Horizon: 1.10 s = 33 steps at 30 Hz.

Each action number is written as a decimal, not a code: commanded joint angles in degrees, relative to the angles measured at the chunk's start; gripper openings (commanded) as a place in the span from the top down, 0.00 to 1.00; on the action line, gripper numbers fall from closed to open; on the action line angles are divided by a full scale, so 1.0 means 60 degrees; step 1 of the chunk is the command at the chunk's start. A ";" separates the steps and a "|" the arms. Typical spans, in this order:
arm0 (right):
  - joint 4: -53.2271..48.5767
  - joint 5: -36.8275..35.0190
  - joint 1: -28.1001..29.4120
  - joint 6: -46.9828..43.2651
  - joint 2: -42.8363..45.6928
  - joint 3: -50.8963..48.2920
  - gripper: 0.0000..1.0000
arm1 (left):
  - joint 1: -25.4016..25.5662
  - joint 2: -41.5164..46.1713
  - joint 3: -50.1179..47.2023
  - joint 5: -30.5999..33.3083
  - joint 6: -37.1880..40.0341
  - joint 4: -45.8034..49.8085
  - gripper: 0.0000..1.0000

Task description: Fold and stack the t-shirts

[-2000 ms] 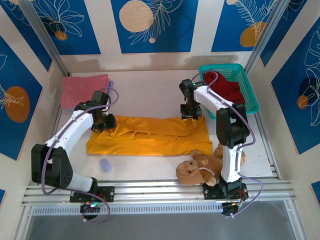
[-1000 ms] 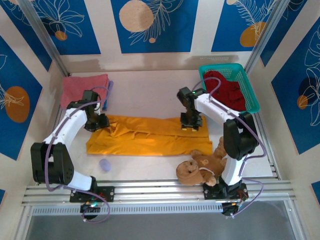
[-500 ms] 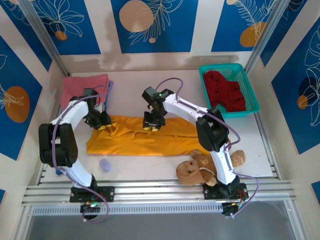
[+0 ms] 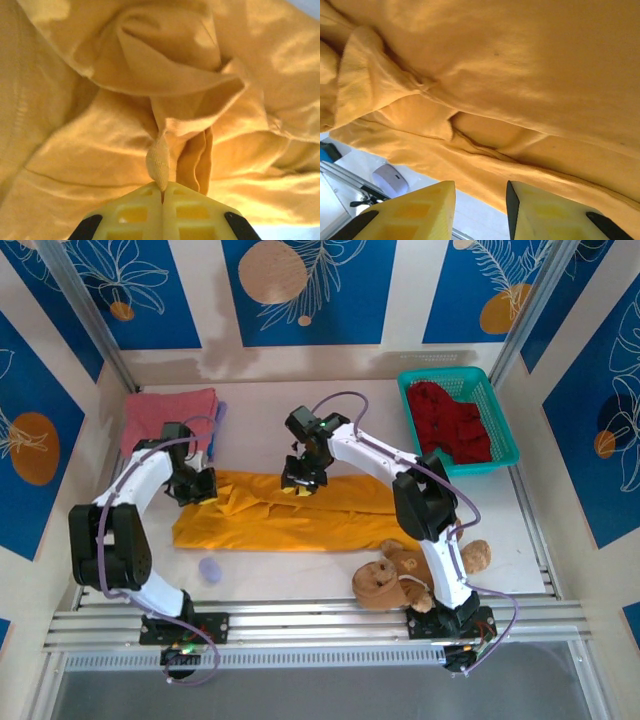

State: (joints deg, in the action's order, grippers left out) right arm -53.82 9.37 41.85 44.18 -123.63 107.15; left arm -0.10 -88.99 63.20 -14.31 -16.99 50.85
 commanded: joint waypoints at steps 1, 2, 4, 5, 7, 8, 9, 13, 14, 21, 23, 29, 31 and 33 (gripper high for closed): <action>0.0110 0.0432 0.0423 -0.0391 -0.0566 0.1089 0.66 | -0.0042 0.0384 -0.0680 -0.0863 -0.0414 0.0453 1.00; 0.0129 0.0504 0.0491 -0.0472 -0.0804 0.1413 0.66 | -0.0042 0.0476 -0.0865 -0.0840 -0.0483 0.0386 1.00; 0.0340 0.0999 0.0596 -0.0658 -0.1347 0.2099 0.65 | -0.0042 0.0562 -0.1275 -0.0729 -0.0548 0.0366 1.00; 0.0423 0.1150 0.0626 -0.0709 -0.1568 0.2391 0.65 | -0.0035 0.0593 -0.1437 -0.0725 -0.0569 0.0378 1.00; 0.0372 0.1239 0.0714 -0.0895 -0.2079 0.3171 0.65 | -0.0013 0.0766 -0.1860 -0.0721 -0.0698 0.0331 1.00; 0.0224 0.1200 0.0756 -0.0995 -0.2336 0.3538 0.65 | -0.0013 0.0892 -0.2057 -0.0694 -0.0771 0.0318 1.00; 0.0060 0.1179 0.0798 -0.1136 -0.2632 0.3995 0.65 | -0.0013 0.1063 -0.2285 -0.0685 -0.0859 0.0256 1.00; -0.0154 0.1334 0.0891 -0.1778 -0.3471 0.5017 0.65 | -0.0013 0.1377 -0.2812 -0.0697 -0.1063 0.0065 0.98; -0.0091 0.1361 0.0905 -0.1945 -0.3576 0.5096 0.65 | -0.0013 0.1336 -0.2797 -0.0709 -0.1050 0.0065 0.98; -0.0689 0.1064 0.0905 -0.1931 -0.3667 0.5212 0.64 | -0.0013 0.1033 -0.2762 -0.0922 -0.1079 0.0019 0.95; -0.0666 0.1003 0.0950 -0.1893 -0.3387 0.4728 0.64 | 0.0002 0.1020 -0.2784 -0.1043 -0.1065 0.0109 0.82; -0.0171 0.0737 0.0915 -0.1510 -0.2284 0.3126 0.64 | -0.0063 0.1812 -0.2286 -0.0743 -0.0997 0.1048 0.51; -0.0227 0.0154 0.0838 -0.1403 -0.1880 0.2652 0.64 | -0.0261 0.2109 -0.2161 -0.1466 -0.1282 0.0733 0.48; -0.0172 -0.0402 0.0726 -0.1389 -0.1437 0.2083 0.64 | -0.0451 0.1998 -0.1798 -0.1882 -0.1385 0.0633 0.48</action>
State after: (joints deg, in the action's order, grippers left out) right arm -54.65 11.31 46.98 34.83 -138.23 122.39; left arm -1.17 -77.82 48.82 -21.26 -23.75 54.13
